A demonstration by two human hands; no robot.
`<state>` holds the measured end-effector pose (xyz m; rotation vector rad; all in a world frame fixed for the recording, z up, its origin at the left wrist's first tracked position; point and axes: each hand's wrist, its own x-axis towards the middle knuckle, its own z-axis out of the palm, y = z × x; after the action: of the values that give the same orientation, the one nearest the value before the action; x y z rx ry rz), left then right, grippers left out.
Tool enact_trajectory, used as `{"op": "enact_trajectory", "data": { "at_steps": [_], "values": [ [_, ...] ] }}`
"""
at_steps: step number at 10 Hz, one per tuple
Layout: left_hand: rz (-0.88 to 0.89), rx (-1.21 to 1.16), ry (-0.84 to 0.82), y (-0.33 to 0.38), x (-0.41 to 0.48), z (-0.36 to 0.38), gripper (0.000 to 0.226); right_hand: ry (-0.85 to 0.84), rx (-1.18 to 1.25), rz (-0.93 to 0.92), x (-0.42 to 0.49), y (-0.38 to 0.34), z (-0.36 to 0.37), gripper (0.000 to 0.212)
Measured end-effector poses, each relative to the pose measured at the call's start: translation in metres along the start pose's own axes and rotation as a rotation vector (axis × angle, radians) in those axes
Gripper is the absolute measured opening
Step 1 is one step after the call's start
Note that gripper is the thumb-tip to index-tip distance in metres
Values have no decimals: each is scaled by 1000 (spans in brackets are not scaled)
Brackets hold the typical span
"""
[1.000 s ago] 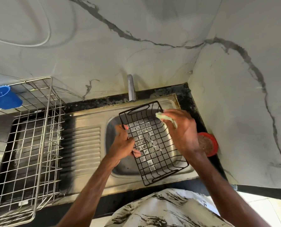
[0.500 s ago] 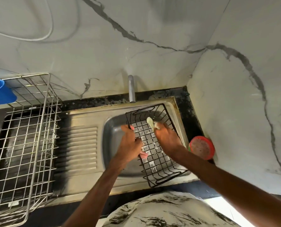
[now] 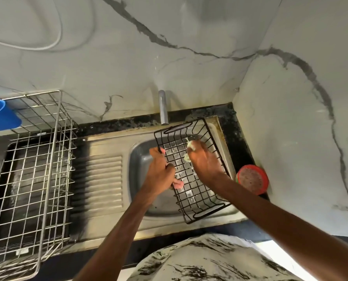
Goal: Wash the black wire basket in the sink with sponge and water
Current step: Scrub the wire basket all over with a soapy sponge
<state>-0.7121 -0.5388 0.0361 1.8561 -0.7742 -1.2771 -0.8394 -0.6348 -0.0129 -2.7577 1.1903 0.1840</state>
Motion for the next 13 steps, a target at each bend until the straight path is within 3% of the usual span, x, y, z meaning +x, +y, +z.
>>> {"op": "enact_trajectory", "data": {
  "at_steps": [2, 3, 4, 6, 7, 8, 10, 11, 12, 13],
  "values": [
    [28, -29, 79, -5, 6, -5, 46, -118, 76, -63, -62, 8, 32, 47],
    [80, -3, 67, -1, 4, -2, 34, -113, 247, 12, -60, 11, 23, 26],
    [125, 49, 37, 0, 1, 5, 31, 69, 343, 153, -47, 13, 11, 29],
    [169, 201, 87, -7, 8, 8, 31, -122, 434, 49, -49, -19, 27, 34],
    [166, 118, 65, -2, 4, 3, 41, -188, 442, 32, -49, 1, 24, 29],
    [169, 105, 61, 6, 5, 1, 42, -363, 546, -71, -55, 1, 25, 30],
    [212, 176, 41, 12, -1, 7, 42, -150, 196, 135, -44, 27, 17, 13],
    [191, 154, 80, 12, 2, 9, 46, -147, 75, 125, -58, 7, 19, 19],
    [170, 144, 113, 4, 10, 13, 58, -241, 387, 76, -55, -13, 27, 24],
    [212, 158, 114, -3, 13, 9, 58, -217, 724, 33, -50, -24, 29, 25]
  ]
}}
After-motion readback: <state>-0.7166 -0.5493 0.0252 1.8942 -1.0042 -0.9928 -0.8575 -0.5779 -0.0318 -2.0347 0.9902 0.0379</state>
